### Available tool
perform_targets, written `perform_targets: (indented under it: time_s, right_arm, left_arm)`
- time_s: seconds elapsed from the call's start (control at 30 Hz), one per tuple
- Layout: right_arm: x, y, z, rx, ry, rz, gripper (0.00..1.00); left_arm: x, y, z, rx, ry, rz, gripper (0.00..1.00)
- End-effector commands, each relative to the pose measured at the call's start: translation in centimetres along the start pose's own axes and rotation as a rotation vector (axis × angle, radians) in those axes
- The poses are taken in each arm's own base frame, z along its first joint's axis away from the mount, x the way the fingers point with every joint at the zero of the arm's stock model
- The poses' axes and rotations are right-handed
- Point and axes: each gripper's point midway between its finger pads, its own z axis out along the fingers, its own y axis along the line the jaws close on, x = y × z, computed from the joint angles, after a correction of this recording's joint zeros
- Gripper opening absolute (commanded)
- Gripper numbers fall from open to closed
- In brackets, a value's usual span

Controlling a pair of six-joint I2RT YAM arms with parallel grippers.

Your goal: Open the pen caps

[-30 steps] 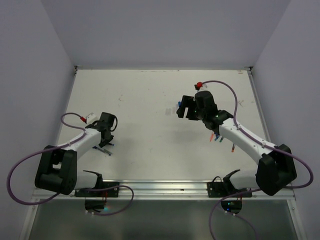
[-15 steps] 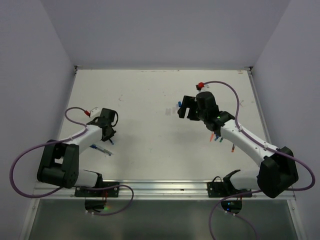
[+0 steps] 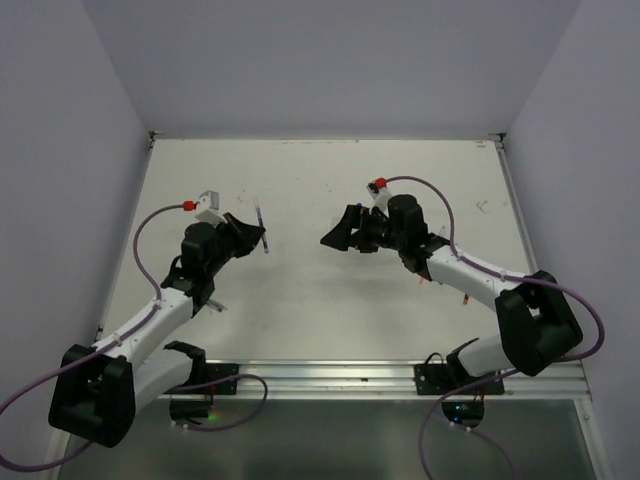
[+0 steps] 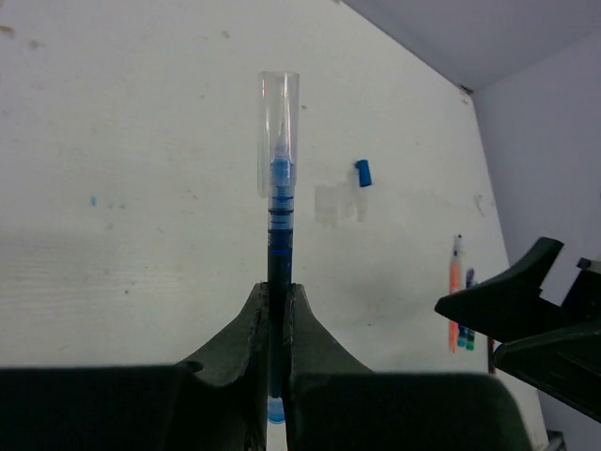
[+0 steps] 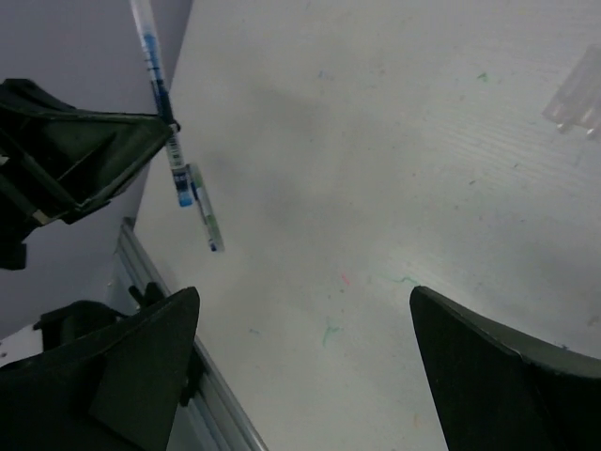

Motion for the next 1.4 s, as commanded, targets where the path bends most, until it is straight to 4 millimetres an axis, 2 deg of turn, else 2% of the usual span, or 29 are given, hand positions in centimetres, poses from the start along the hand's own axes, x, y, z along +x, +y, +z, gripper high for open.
perform_targets:
  time_s: [0.0,0.03,0.07,0.1,0.17,0.2,0.27,0.4,0.7,1.03,1.2,1.27,1.3,1.37]
  right_arm:
    - [-1.6,6.5,-0.9,-0.336,-0.069,0.007,0.99]
    - [-1.8,6.6,-0.9,-0.343,-0.077,0.013,0.98]
    - [-1.7,6.8,-0.7,-0.354,-0.072,0.014,0.94]
    - [-1.7,7.4,-0.6,-0.371,-0.059,0.011,0.90]
    - [-1.0,7.7,0.0,-0.394,-0.024,0.010,0.76]
    - [-0.4,8.0,0.1,-0.404,-0.011,0.013,0.73]
    - [-0.1,8.2,0.3,-0.418,-0.018,0.010,0.64]
    - [1.1,8.7,0.8,-0.412,0.001,-0.011,0.54]
    - [3.0,8.4,1.8,-0.355,0.018,-0.058,0.47]
    - [2.9,8.1,3.5,-0.321,0.003,-0.069,0.36]
    - [2.4,8.1,3.6,-0.314,-0.015,-0.077,0.23]
    - [2.3,7.9,3.6,-0.297,-0.021,-0.083,0.12]
    - [2.3,7.7,3.7,-0.287,-0.018,-0.086,0.02]
    - [2.4,7.6,3.6,-0.281,-0.010,-0.093,0.00]
  left_arm:
    - [0.5,-5.9,-0.5,0.274,-0.019,-0.034,0.00]
    - [0.6,-6.3,-0.3,0.275,-0.025,-0.040,0.00]
    - [1.2,-7.1,-0.1,0.287,-0.016,-0.045,0.00]
    - [2.3,-8.8,-0.4,0.327,0.004,-0.042,0.00]
    - [2.9,-10.1,-0.2,0.342,0.005,-0.066,0.00]
    - [3.5,-11.2,-0.4,0.369,0.015,-0.073,0.00]
    - [3.6,-11.8,0.0,0.368,0.015,-0.099,0.00]
    - [3.9,-12.8,0.2,0.361,0.011,-0.124,0.00]
    - [4.0,-12.4,0.9,0.290,0.004,-0.203,0.00]
    - [3.9,-13.4,0.2,0.314,0.030,-0.258,0.00]
    - [4.8,-12.9,0.0,0.289,0.069,-0.248,0.00]
    - [5.0,-12.5,0.0,0.276,0.073,-0.245,0.00]
    - [5.1,-12.5,0.0,0.278,0.075,-0.243,0.00]
    - [5.3,-12.4,0.0,0.277,0.082,-0.245,0.00]
